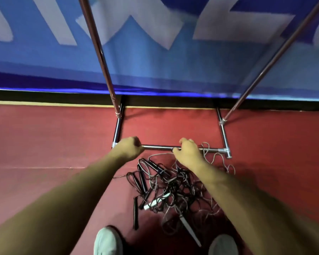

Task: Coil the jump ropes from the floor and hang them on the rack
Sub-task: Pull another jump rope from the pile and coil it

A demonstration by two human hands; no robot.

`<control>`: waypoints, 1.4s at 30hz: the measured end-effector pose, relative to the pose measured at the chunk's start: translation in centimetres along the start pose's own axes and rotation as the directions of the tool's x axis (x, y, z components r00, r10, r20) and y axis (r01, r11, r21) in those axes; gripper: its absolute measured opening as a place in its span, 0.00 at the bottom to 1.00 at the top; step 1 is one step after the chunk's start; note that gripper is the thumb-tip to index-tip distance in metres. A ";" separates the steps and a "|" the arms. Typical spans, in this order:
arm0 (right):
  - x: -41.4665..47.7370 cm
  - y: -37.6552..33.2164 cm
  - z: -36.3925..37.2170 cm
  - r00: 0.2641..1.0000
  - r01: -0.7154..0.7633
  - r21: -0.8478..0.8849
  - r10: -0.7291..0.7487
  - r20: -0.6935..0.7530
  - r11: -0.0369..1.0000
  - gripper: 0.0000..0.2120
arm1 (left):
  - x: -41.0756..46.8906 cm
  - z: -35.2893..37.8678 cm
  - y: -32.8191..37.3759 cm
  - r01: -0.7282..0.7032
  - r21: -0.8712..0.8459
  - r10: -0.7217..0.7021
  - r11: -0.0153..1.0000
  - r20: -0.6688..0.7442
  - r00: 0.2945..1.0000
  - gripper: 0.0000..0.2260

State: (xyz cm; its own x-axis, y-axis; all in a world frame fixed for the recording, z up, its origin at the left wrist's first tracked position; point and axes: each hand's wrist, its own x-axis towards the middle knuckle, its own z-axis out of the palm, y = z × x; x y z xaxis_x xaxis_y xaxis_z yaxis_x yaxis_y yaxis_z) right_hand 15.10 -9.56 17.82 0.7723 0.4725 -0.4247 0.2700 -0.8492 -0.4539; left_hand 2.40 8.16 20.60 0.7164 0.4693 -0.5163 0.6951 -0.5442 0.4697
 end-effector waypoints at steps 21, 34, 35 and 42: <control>2.2 10.0 18.8 0.961 -0.039 -0.105 0.066 0.268 0.994 0.35 | 9.0 22.0 -12.5 -0.037 0.280 -0.039 0.959 0.262 0.964 0.25; 1.5 9.9 18.3 0.956 -0.020 -0.064 0.038 0.292 0.998 0.29 | 6.4 23.4 -16.5 -0.258 0.374 0.054 0.891 0.477 0.877 0.15; 1.3 9.9 18.3 0.952 -0.007 -0.080 0.031 0.303 0.997 0.28 | 5.9 23.4 -16.4 -0.297 0.336 0.098 0.894 0.498 0.861 0.12; 0.2 10.2 16.2 0.929 0.068 -0.202 0.012 0.370 0.977 0.30 | 4.6 20.4 -11.8 -0.023 -0.062 0.047 0.998 0.412 0.910 0.07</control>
State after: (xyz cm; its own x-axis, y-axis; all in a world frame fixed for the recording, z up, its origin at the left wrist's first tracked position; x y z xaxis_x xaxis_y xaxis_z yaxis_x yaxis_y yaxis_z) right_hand 8.69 -14.33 0.44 0.5077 0.5164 -0.6896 0.4327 -0.8450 -0.3142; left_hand -3.75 2.56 -1.93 0.6595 0.1154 -0.7428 0.6808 -0.5108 0.5250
